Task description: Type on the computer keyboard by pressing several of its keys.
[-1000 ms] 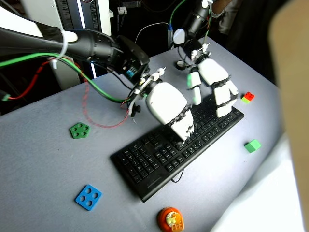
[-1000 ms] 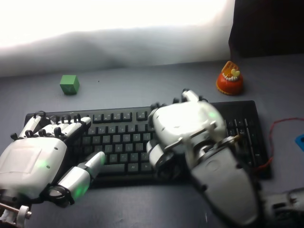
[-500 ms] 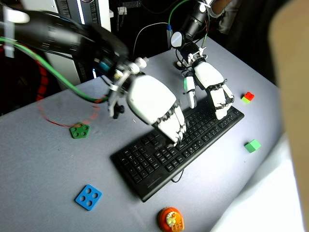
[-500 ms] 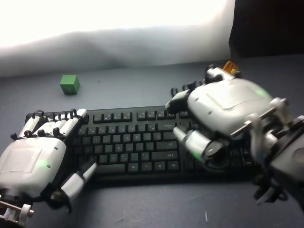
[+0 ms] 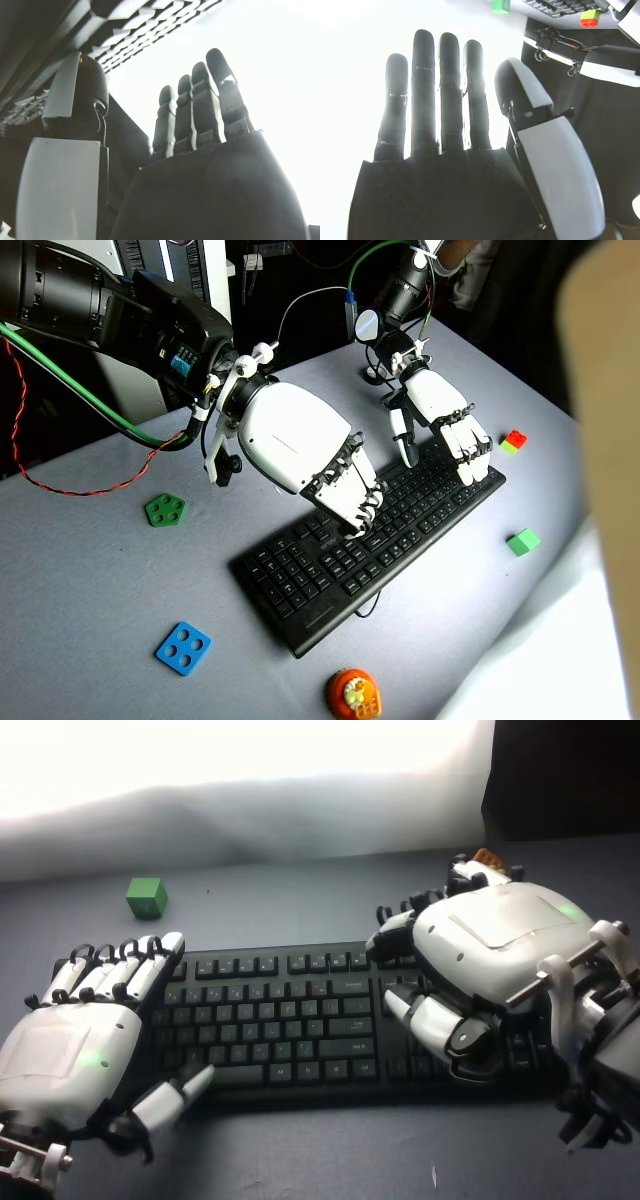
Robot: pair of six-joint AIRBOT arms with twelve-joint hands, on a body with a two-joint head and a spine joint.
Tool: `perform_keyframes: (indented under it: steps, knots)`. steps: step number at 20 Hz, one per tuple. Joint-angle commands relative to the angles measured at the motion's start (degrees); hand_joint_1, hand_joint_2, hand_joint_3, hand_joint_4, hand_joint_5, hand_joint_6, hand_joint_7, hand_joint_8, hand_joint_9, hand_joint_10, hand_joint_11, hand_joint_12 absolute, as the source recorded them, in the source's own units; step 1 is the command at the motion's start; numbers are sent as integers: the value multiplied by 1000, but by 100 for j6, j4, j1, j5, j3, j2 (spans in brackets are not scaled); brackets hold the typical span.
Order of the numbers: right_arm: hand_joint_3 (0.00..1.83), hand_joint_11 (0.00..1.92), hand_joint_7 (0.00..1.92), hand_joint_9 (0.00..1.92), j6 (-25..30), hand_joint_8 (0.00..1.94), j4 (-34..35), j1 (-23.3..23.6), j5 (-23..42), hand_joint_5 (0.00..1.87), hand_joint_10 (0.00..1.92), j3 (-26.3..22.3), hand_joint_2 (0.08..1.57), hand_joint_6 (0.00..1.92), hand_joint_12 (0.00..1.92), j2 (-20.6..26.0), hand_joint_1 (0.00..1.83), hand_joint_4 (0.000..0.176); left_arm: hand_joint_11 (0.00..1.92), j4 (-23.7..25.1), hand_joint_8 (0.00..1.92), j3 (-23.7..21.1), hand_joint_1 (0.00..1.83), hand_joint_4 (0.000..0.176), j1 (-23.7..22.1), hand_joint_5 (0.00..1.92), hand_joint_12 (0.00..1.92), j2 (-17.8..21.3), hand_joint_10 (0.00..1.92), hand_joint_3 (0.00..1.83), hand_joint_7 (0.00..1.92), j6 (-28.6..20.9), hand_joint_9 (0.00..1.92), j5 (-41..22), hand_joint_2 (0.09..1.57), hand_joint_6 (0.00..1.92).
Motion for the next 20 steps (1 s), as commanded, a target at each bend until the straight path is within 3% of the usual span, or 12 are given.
perform_keyframes:
  steps: [1, 3, 4, 9, 13, 15, 17, 18, 19, 20]
  knots:
    - [5, 0, 656, 567, -30, 1, -362, 88, 302, 612, 221, -40, 1403, 102, 1496, 45, 694, 0, 0, 294, 24, -5, 324, 13, -66, 141, 833, 87, 27, 32, 239, 11, 249, 611, 1291, 25]
    - [7, 0, 644, 562, -92, 0, -359, 12, 232, 612, 220, -52, 1408, 100, 1496, 79, 697, 0, 0, 294, 14, -87, 210, 8, -84, 220, 915, 275, 34, 10, 310, 10, 304, 556, 1298, 27]
    - [6, 0, 638, 563, -147, 0, -361, -42, 184, 619, 221, -52, 1407, 103, 1497, 82, 697, 0, 0, 293, 13, -126, 139, 14, -92, 218, 924, 379, 32, 7, 316, 10, 308, 541, 1293, 23]
    - [6, 0, 647, 577, -153, 6, -363, -57, 158, 625, 231, -64, 1408, 101, 1513, 108, 691, 0, 0, 293, 6, -294, 89, 15, -115, 237, 925, 808, 26, 0, 326, -2, 316, 380, 1278, 19]
    - [0, 7, 689, 608, 361, 18, -1188, -375, 197, 655, 255, -65, 1392, 104, 1528, 104, 676, 0, 0, 293, 10, -484, 70, 10, -237, 276, 1002, 1112, 23, 3, 358, -14, 339, 200, 1287, 20]
    - [0, 51, 781, 597, 446, 20, -1375, -459, 182, 692, 505, -64, 1372, 117, 1596, 106, 644, 0, 0, 293, 29, -606, 81, 8, -318, 363, 1090, 1277, 36, 3, 441, -13, 380, 158, 1293, 47]
    - [0, 195, 933, 597, 447, 89, -1375, -462, 171, 799, 900, -65, 1308, 236, 1637, 107, 686, 0, 0, 293, 91, -729, 131, 0, -382, 524, 1341, 1432, 101, 4, 591, -13, 484, 99, 1306, 129]
    - [0, 275, 980, 598, 448, 222, -1375, -455, 171, 713, 1140, -65, 1289, 1182, 1697, 108, 853, 44, 0, 293, 512, -769, 180, 0, -414, 491, 1483, 1484, 703, 0, 554, -13, 377, 87, 1317, 476]
    - [0, 342, 865, 620, 449, 753, -1375, -453, 178, 660, 1308, -65, 1298, 1436, 1741, 109, 839, 126, 0, 293, 1038, -814, 180, 0, -453, 479, 1702, 1546, 1236, 3, 507, -13, 324, 57, 1332, 859]
    - [0, 477, 873, 703, 448, 1089, -1375, -458, 179, 724, 1422, -65, 1292, 1226, 1814, 110, 593, 0, 17, 293, 1321, -862, 151, 0, -482, 479, 1823, 1616, 1446, 7, 502, -13, 329, -6, 1354, 1143]
